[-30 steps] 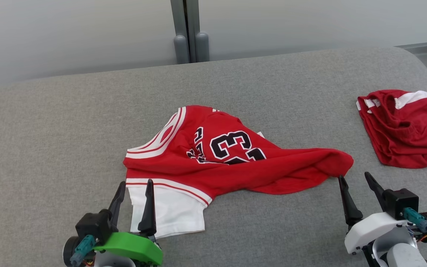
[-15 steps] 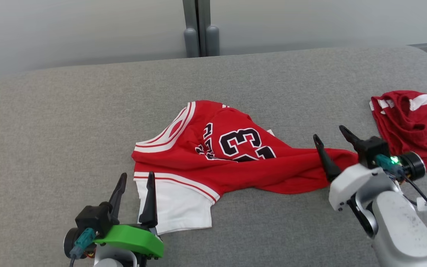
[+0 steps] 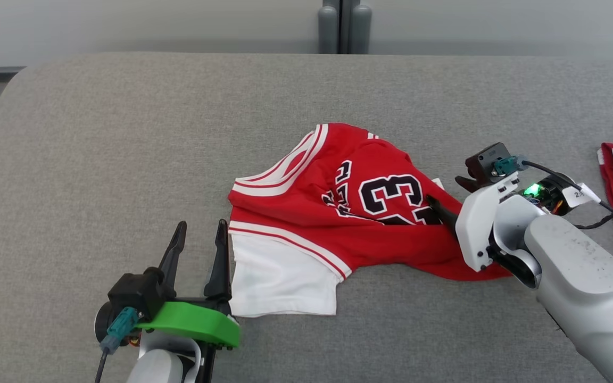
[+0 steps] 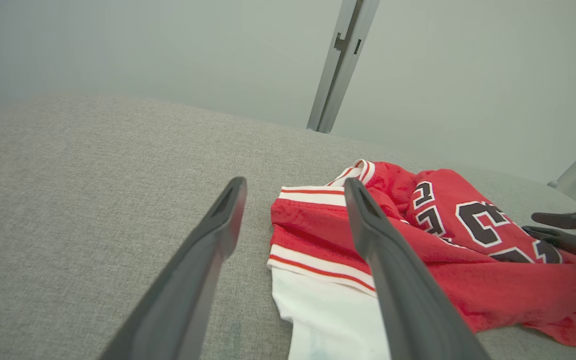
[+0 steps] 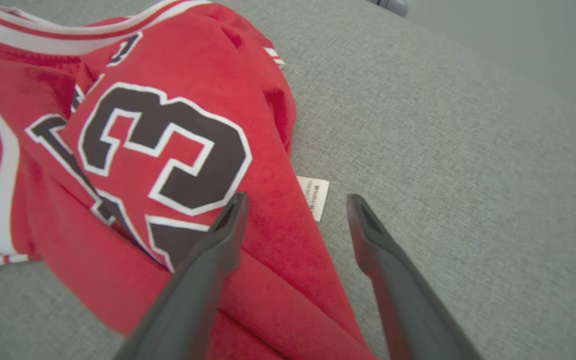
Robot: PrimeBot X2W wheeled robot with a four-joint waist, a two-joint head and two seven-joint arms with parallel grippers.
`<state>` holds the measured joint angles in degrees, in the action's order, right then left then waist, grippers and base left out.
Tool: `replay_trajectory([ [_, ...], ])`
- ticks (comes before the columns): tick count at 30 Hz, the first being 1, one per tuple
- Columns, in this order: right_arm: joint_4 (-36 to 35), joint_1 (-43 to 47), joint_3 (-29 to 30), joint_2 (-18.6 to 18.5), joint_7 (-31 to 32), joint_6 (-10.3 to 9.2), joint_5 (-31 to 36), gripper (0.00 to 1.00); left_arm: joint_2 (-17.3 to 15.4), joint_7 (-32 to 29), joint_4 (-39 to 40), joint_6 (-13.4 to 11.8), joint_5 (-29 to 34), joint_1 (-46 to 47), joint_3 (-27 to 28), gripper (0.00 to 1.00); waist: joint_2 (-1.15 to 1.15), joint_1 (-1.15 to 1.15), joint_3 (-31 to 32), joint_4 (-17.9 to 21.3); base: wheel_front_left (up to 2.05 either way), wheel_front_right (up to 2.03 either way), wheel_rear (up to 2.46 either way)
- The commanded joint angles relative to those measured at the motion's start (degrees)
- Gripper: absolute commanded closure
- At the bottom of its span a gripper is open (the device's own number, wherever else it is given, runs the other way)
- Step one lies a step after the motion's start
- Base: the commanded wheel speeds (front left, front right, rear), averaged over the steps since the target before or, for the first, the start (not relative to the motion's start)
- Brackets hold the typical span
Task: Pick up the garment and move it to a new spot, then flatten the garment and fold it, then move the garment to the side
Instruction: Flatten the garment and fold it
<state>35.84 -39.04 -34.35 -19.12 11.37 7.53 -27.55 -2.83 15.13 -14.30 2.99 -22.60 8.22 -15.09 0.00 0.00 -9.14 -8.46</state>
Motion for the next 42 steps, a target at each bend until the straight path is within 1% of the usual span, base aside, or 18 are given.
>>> replay_trajectory([
  [1,0.29,-1.04,-2.38,-1.62,1.68,-0.09,-2.60,0.00,-0.14,-0.01,0.25,-0.23,-0.31,1.22,-0.06,0.00,0.00,0.00,-2.22,-2.51,0.00,0.00,0.00],
  [4,-0.32,-3.06,-8.41,-4.14,5.45,-0.09,-8.80,0.00,-0.14,0.00,0.49,-0.48,-0.61,1.44,-0.14,0.00,0.00,0.00,-3.07,-3.61,0.00,0.00,0.00],
  [6,-0.45,-4.50,-11.32,-5.99,6.59,-0.09,-11.24,0.00,-0.14,0.00,0.58,-0.48,-0.68,1.70,-0.11,0.00,0.00,0.00,-3.61,-4.11,0.00,0.00,0.00],
  [7,-0.43,-4.95,-12.45,-6.48,6.94,-0.09,-12.22,0.12,-0.14,-0.01,0.62,-0.54,-0.73,1.79,-0.13,0.00,0.00,0.00,-3.81,-4.31,0.00,0.00,0.00],
  [8,-0.52,-5.37,-13.94,-6.80,7.20,-0.09,-13.50,0.52,-0.14,0.00,0.71,-0.58,-0.91,1.90,-0.15,0.00,0.00,0.00,-4.04,-4.52,0.00,0.00,0.00],
  [9,-0.62,-5.83,-14.96,-7.10,7.38,-0.09,-14.56,0.58,-0.14,0.00,0.72,-0.53,-1.01,1.99,-0.17,0.00,0.00,0.00,-4.25,-4.68,0.00,0.00,0.00],
  [11,-0.63,-7.23,-16.84,-8.02,6.70,-0.09,-15.96,1.00,-0.14,0.00,0.83,-0.57,-0.96,2.22,-0.22,0.00,0.00,0.00,-4.66,-5.00,0.00,0.00,0.00],
  [14,0.53,-9.73,-18.58,-8.79,3.33,-0.09,-16.10,1.00,-0.14,0.00,0.95,-0.72,-1.25,2.37,-0.26,0.00,0.00,0.00,-5.27,-5.38,0.00,0.00,0.00],
  [17,3.20,-12.70,-18.81,-8.48,-1.43,-0.09,-14.57,1.00,-0.14,0.00,1.10,-0.83,-1.39,2.58,-0.29,0.00,0.00,0.00,-5.82,-5.59,0.00,0.00,0.00],
  [20,7.18,-15.82,-18.36,-7.15,-6.14,-0.09,-12.72,1.00,-0.14,0.00,1.19,-0.89,-1.54,2.81,-0.47,0.00,0.00,0.00,-6.41,-5.83,0.00,0.00,0.00],
  [23,11.17,-19.07,-18.00,-5.66,-9.21,-0.09,-10.80,1.00,-0.14,-0.01,1.18,-0.86,-1.84,3.25,-0.70,0.00,0.00,0.00,-7.05,-6.12,0.00,0.00,0.00],
  [24,14.20,-21.32,-17.86,-4.68,-11.05,-0.09,-9.53,1.00,-0.14,0.00,1.15,-0.75,-1.90,3.57,-0.91,0.00,0.00,0.00,-7.57,-6.38,0.00,0.00,0.00],
  [31,24.56,-27.35,-18.40,-0.98,-17.98,-0.09,-4.15,1.00,-0.14,0.00,1.02,-0.88,-2.37,4.25,-1.59,0.00,0.00,0.00,-8.91,-7.06,0.00,0.00,0.00],
  [37,32.64,-31.18,-18.25,2.34,-23.96,-0.09,1.48,1.00,-0.14,0.00,0.42,-0.45,-1.59,4.90,-1.82,0.00,0.00,0.00,-9.64,-6.61,0.00,0.00,0.00],
  [38,34.02,-32.15,-17.30,2.64,-24.76,-0.10,2.07,0.82,-0.14,0.00,0.39,-0.46,-1.44,5.01,-1.87,0.00,0.00,0.00,-9.80,-6.43,0.00,0.00,0.00],
  [39,34.78,-32.48,-16.60,3.32,-25.28,-0.10,2.63,0.50,-0.14,0.00,0.39,-0.44,-1.38,5.09,-1.88,0.00,0.00,0.00,-9.90,-6.24,0.00,0.00,0.00],
  [40,35.55,-32.26,-15.75,4.26,-25.66,-0.09,3.11,0.00,-0.14,0.00,0.34,-0.42,-1.25,5.25,-1.91,0.00,0.00,0.00,-9.94,-6.01,0.00,0.00,0.00],
  [42,36.21,-32.10,-14.30,5.63,-26.26,-0.09,3.98,0.00,-0.15,0.00,0.39,-0.60,-1.12,5.35,-1.67,0.00,0.00,0.00,-9.86,-5.43,0.00,0.00,0.00],
])
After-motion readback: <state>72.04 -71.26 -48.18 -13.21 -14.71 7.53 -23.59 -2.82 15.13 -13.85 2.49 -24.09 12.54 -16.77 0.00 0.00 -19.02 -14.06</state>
